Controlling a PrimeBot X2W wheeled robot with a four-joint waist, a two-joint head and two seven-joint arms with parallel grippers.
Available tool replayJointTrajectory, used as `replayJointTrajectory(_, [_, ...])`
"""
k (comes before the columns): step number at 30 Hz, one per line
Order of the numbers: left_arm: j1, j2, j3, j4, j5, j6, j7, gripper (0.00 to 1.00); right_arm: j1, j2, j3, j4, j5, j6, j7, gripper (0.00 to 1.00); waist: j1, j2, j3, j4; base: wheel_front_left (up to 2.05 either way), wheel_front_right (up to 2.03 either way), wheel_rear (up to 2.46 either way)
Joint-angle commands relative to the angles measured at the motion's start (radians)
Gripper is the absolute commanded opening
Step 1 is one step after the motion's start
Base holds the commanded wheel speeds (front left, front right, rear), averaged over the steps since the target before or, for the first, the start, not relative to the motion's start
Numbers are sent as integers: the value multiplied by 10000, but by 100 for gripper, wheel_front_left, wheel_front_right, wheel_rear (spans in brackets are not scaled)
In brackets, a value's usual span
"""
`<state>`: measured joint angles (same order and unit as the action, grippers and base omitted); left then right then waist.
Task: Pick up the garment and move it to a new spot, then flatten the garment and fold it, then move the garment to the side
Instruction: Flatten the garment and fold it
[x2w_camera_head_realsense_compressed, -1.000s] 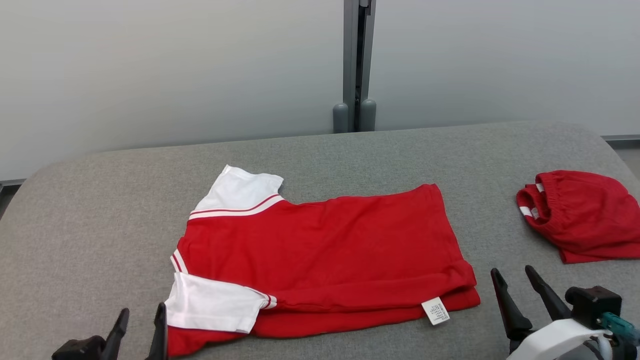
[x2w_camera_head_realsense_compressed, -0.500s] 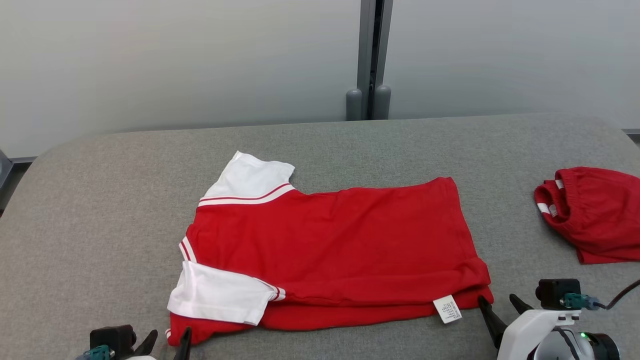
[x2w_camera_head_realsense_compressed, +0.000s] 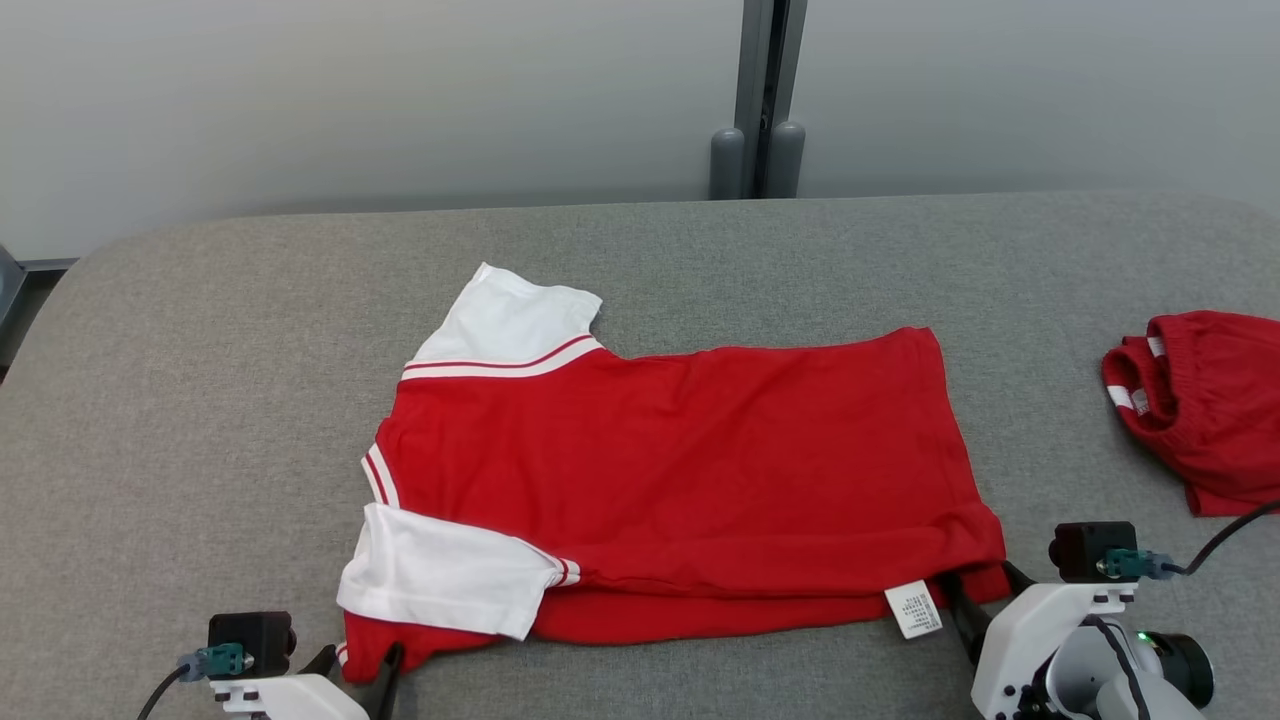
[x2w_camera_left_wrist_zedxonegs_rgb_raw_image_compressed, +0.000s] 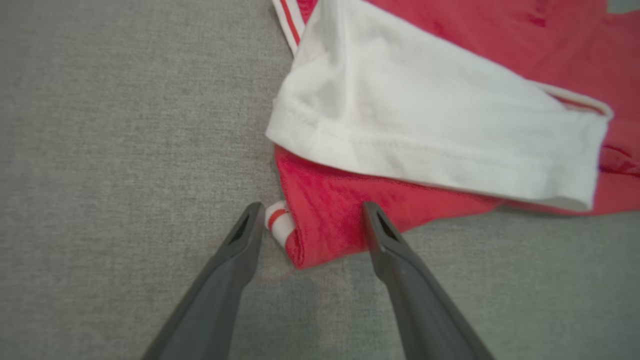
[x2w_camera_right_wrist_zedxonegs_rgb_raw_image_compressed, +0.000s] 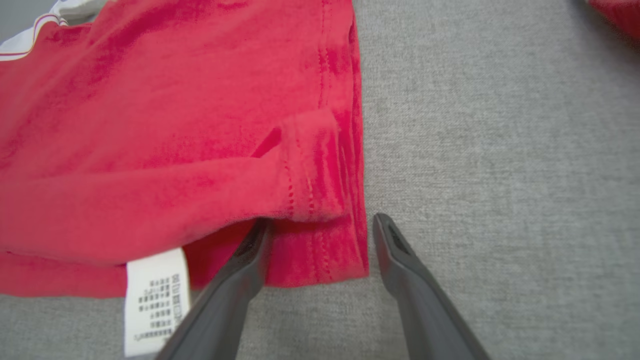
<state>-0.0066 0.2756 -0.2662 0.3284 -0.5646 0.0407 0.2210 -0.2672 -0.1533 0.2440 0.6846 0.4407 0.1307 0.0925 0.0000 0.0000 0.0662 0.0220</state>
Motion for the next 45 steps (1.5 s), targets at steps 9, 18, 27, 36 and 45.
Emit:
replayJointTrajectory(9, [-412,-29,-120,631,-282,-257,286,0,-134,16,381,410,381,2,-34,0,0,0,-58,-47,0,0,0])
replayJointTrajectory(18, [-179,68,-169,762,-453,-393,409,0,26,-220,677,432,927,2,-65,0,0,0,-671,-57,0,0,0])
replayJointTrajectory(27, [466,645,-81,-275,-821,-411,1302,0,543,-825,847,-343,1809,2,896,0,0,0,-970,-78,0,0,0])
replayJointTrajectory(36, [1488,1243,-108,-1719,-1108,-146,2414,0,1822,-1348,323,-1771,2129,0,2063,0,0,0,-1070,-158,0,0,0])
replayJointTrajectory(45, [2011,1262,-144,-2338,-1211,145,2659,0,2934,-1005,-662,-3016,1630,0,2664,55,0,0,-1119,-276,0,0,0])
